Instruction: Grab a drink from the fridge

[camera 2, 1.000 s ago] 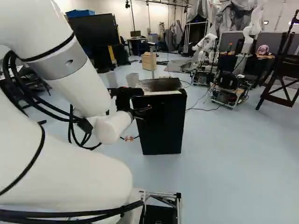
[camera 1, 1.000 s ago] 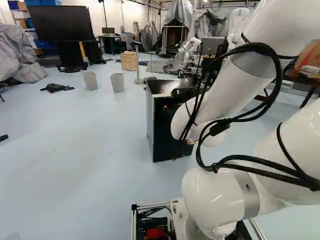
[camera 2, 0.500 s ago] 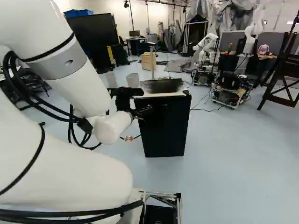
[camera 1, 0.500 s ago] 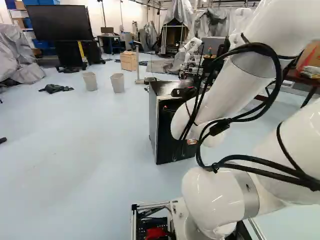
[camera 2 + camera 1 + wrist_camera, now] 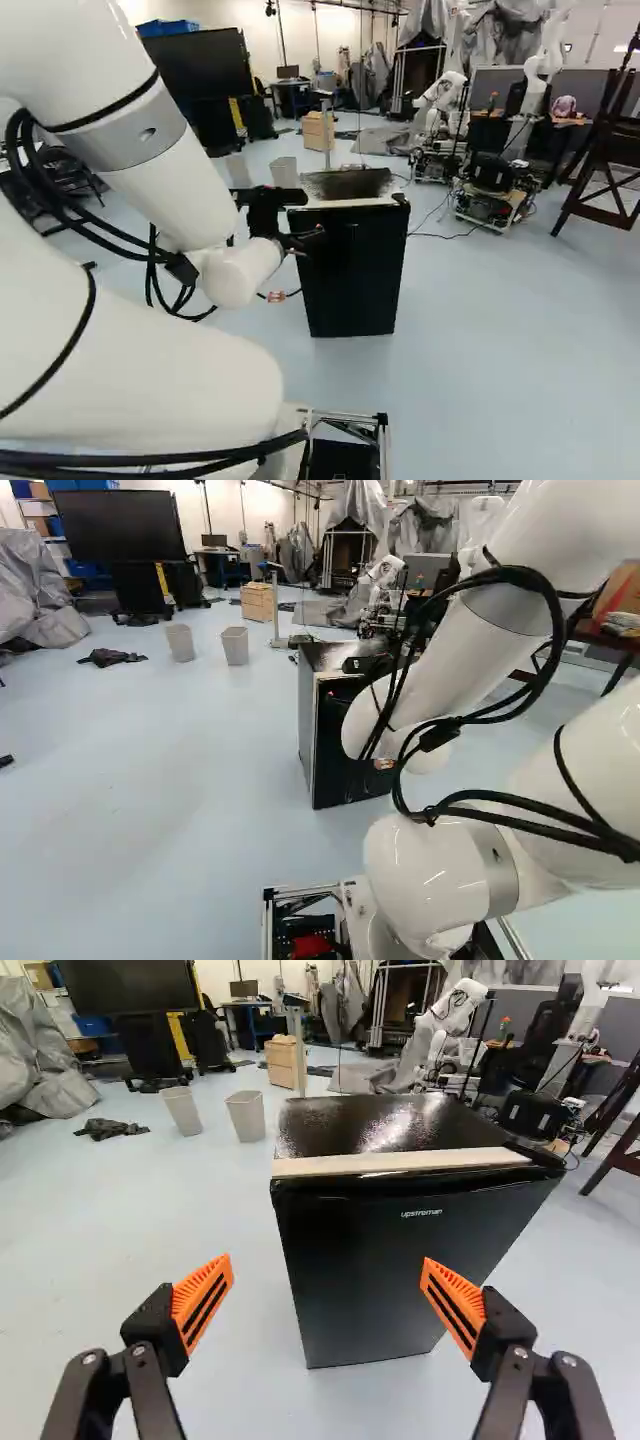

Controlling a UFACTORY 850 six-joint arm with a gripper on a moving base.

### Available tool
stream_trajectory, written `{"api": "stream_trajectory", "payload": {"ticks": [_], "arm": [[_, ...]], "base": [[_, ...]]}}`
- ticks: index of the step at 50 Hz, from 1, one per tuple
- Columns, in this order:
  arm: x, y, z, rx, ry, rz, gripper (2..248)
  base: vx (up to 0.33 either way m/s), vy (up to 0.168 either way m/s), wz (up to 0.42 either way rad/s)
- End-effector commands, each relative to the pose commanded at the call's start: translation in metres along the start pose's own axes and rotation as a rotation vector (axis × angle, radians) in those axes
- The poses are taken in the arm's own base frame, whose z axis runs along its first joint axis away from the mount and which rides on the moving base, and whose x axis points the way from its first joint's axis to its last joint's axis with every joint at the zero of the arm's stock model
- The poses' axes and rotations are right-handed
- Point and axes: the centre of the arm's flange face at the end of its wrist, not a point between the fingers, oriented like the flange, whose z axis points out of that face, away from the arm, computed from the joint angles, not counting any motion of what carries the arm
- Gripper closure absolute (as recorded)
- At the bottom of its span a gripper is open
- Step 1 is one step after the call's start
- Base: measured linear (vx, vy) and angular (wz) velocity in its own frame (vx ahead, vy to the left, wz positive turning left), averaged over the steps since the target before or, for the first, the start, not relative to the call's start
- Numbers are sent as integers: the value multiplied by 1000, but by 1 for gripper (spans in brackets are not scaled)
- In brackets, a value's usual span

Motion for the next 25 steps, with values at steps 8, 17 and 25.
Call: {"api": "stream_trajectory", "payload": {"ticks": [8,17,25], "arm": [[0,-2,1,7,0,-3,3],[2,-8,5,20,-3,-2,3],[5,-15,10,30,-6,3,3]], "base": [[0,0,0],[0,0,0],[0,0,0]]}}
